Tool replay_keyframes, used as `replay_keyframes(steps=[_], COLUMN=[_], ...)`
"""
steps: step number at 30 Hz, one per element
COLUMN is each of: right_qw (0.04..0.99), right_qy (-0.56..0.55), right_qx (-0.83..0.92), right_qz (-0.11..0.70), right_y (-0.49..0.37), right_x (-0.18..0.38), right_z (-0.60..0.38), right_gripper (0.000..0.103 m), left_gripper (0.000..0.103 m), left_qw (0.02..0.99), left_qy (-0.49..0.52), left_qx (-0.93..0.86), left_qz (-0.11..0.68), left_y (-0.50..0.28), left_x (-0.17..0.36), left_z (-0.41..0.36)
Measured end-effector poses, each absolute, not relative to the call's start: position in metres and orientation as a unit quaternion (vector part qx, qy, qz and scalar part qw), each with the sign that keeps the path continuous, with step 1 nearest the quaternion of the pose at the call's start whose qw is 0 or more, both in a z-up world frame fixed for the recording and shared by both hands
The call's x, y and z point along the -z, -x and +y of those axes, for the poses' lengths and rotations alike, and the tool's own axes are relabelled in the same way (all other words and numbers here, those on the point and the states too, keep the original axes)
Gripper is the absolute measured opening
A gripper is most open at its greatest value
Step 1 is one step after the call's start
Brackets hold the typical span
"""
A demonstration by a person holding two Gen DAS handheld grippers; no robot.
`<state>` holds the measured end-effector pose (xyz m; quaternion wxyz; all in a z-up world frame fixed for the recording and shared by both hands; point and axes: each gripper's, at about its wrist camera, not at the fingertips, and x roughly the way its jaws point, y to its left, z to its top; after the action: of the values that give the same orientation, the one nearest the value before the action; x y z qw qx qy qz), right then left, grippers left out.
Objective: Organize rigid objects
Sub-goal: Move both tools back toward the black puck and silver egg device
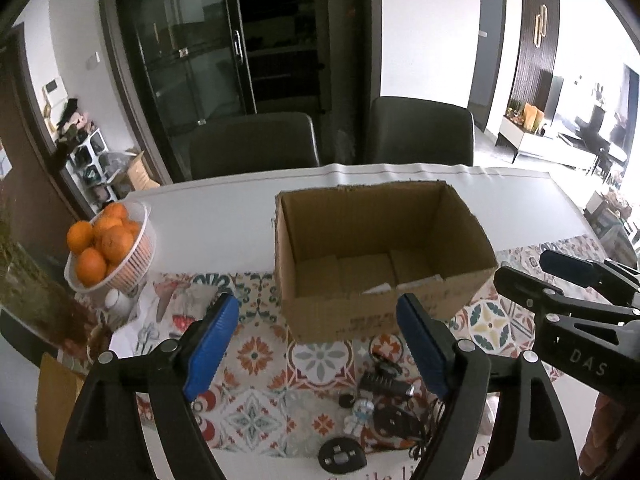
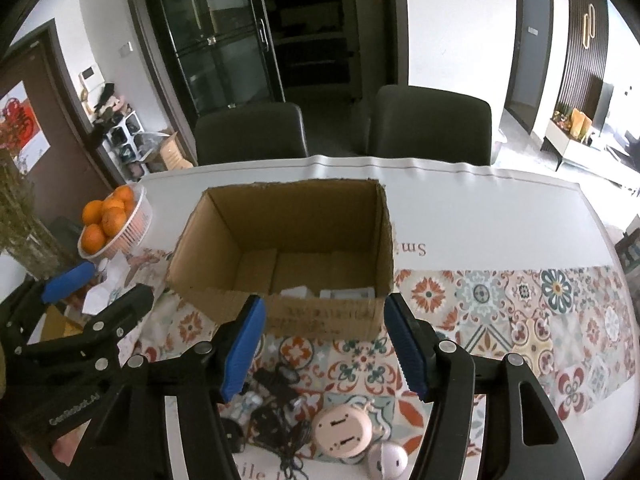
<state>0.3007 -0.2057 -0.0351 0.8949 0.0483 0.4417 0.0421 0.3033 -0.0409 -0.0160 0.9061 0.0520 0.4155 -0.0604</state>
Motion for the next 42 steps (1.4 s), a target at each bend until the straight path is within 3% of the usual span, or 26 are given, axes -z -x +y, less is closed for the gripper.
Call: replay_keyframes(steps=[32, 42], right_qw=[0.894, 0.896], right_qy=[-0.048, -0.033], right_qx=[0.003, 0.042], right_qz=[0.445, 0.441], right_y=[-0.207, -0.184], right_x=[0.091, 0.109], right_z=[-0.207, -0.215], right_gripper=[0.066, 0.074], left_gripper=[0.082, 0.082], left_qw=[0.876, 0.865], left_qy=[-0.031, -0.040], left_qx=[0.037, 0.029], left_qz=[0.479, 0.500], left_y=[-0.219, -0.206], left_x=[0.087, 0.114], left_z=[-0.032, -0.037])
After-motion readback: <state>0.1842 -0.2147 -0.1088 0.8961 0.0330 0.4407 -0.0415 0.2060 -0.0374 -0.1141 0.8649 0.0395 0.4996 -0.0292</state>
